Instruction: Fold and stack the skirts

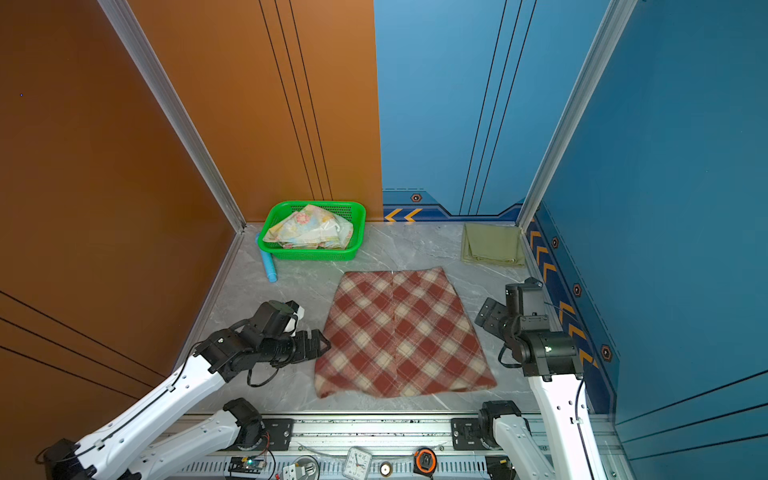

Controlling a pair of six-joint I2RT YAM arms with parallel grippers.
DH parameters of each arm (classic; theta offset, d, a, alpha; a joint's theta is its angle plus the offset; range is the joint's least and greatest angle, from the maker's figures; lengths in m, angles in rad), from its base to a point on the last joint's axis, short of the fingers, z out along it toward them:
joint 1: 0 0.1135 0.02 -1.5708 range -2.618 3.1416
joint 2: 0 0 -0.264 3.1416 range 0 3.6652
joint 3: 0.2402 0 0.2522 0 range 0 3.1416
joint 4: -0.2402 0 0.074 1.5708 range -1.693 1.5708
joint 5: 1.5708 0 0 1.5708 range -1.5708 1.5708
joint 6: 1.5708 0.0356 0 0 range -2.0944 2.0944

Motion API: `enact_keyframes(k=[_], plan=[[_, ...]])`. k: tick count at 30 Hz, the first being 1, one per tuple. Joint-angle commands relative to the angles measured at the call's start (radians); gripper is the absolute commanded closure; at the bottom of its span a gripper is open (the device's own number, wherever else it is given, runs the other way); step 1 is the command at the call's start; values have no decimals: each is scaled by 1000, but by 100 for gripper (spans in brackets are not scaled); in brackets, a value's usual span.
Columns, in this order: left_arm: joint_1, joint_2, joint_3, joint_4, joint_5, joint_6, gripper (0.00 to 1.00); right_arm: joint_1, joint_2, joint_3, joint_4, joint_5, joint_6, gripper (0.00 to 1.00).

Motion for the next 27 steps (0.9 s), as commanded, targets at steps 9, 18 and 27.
enact_keyframes(k=[9, 18, 27], plan=[[23, 291, 168, 1, -98, 124, 2, -5, 180, 12, 98, -103, -12, 11], [29, 524, 218, 51, -131, 190, 1, -33, 390, -134, 281, -154, 16, 24], [79, 649, 187, 153, -93, 204, 1, -54, 488, -208, 327, -98, 28, 30]])
